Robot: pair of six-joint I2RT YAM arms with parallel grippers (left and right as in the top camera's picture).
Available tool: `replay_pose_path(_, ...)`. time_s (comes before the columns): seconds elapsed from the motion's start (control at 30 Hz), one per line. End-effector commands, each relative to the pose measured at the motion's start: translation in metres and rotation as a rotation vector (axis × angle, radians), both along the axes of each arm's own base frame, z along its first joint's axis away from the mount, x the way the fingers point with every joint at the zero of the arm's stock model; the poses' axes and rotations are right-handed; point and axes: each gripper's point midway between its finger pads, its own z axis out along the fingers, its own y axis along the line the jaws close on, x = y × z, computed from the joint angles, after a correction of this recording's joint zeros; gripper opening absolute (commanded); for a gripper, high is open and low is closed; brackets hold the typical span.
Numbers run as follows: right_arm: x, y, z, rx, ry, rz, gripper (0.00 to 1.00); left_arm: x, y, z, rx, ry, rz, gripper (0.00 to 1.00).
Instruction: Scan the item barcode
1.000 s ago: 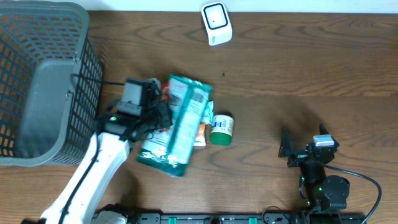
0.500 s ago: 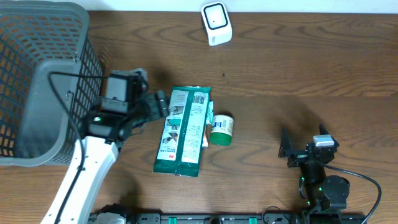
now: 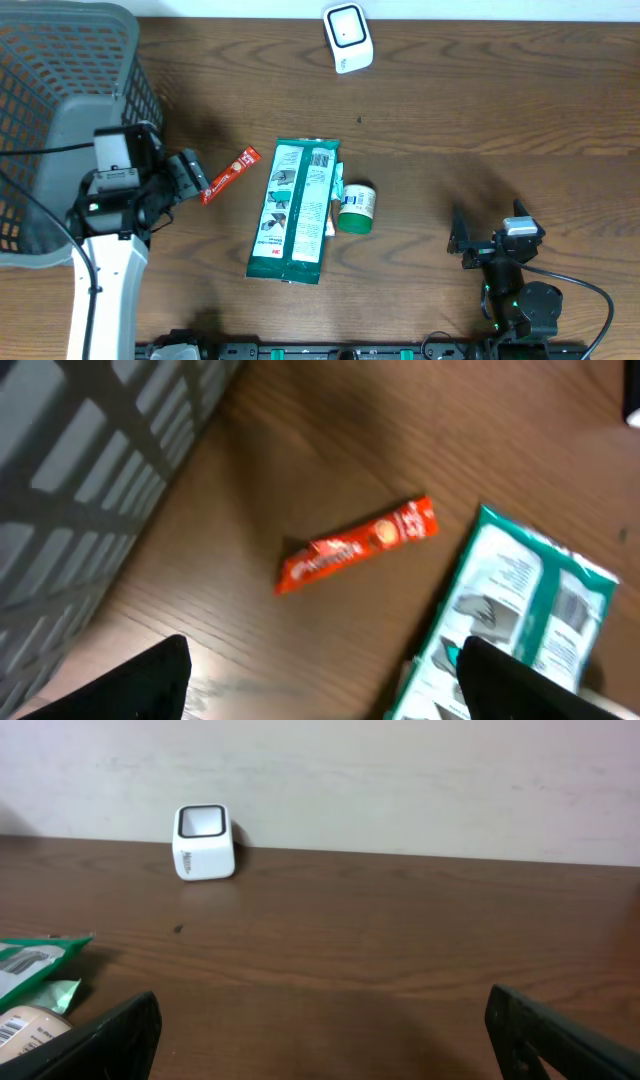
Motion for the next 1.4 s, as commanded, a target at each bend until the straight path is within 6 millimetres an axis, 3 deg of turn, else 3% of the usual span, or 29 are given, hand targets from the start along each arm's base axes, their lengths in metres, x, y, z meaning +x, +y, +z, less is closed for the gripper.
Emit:
replay_pose_path(0.0, 0.0, -0.002, -0.001, 0.013, 0.005, -0.009, 0.99, 0.004, 0.019, 0.012, 0.046, -0.041, 0.025, 0.86)
replay_pose_path(0.2, 0.0, -0.002, -0.001, 0.013, 0.005, -0.009, 0.99, 0.005, 0.02, 0.014, 0.072, -0.053, -0.013, 0.86)
replay_pose_path(0.47, 0.0, -0.002, -0.001, 0.013, 0.004, -0.009, 0.99, 0.002, -0.013, 0.018, -0.077, -0.071, -0.114, 0.86)
replay_pose_path(0.6, 0.0, -0.002, -0.001, 0.013, 0.004, -0.009, 0.99, -0.006, -0.014, 0.012, -0.086, -0.029, -0.112, 0.86)
replay_pose_path(1.37, 0.0, -0.002, -0.001, 0.013, 0.004, -0.009, 0.99, -0.006, -0.014, 0.011, -0.086, -0.028, -0.112, 0.86)
